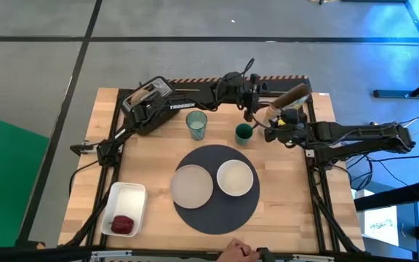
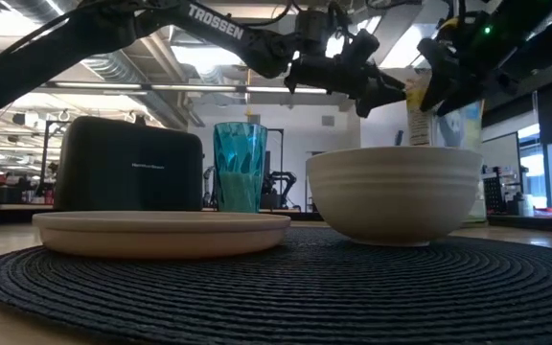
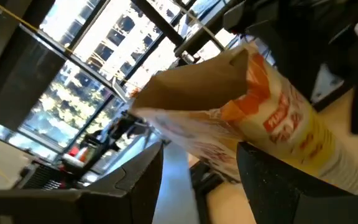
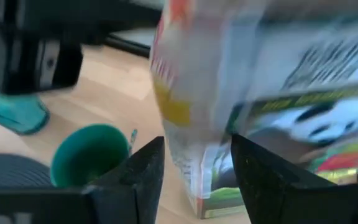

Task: Arrange a breakfast setting
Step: Pour the cereals from the cereal box into the white bowl

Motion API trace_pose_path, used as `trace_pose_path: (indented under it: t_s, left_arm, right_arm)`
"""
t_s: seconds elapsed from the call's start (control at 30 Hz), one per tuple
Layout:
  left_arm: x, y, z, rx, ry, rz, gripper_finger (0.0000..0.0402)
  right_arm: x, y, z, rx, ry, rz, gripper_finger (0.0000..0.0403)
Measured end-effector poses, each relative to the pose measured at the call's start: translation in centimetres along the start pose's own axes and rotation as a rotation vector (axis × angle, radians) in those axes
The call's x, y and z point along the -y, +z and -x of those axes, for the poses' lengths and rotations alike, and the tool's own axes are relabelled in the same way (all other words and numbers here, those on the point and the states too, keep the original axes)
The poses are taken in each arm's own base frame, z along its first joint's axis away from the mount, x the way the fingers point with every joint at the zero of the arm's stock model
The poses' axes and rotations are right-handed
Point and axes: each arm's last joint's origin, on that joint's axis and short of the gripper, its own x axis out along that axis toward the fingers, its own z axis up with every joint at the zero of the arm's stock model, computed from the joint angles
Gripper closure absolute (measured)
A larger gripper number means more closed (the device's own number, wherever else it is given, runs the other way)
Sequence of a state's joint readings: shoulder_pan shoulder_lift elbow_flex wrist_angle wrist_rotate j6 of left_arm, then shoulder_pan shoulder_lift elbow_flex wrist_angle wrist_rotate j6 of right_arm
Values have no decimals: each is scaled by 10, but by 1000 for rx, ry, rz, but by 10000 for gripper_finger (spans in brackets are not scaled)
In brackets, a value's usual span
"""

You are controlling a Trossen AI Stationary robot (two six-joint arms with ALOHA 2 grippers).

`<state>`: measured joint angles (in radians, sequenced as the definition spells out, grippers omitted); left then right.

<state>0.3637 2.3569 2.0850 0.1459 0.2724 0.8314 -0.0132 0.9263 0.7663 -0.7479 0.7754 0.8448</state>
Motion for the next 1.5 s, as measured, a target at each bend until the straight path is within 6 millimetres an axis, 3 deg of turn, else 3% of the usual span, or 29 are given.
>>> trace_pose_path:
  t_s: [0.37, 0.67, 1.1, 1.3, 1.5]
  left_arm:
    - [11, 6, -4, -122, 87, 306, 202]
    - [28, -7, 3, -357, -37, 424, 202]
    - [39, 20, -4, -200, -87, 627, 202]
    - [43, 36, -9, -188, 74, 656, 186]
    - [44, 46, -13, -87, 102, 654, 167]
  right_arm:
    - [5, 9, 6, 106, -113, -30, 220]
    - [8, 8, 7, 115, -140, -103, 220]
    - [11, 10, 9, 150, -144, -172, 220]
    - [12, 15, 14, 174, -102, -226, 220]
    - [12, 13, 14, 121, -69, -213, 220]
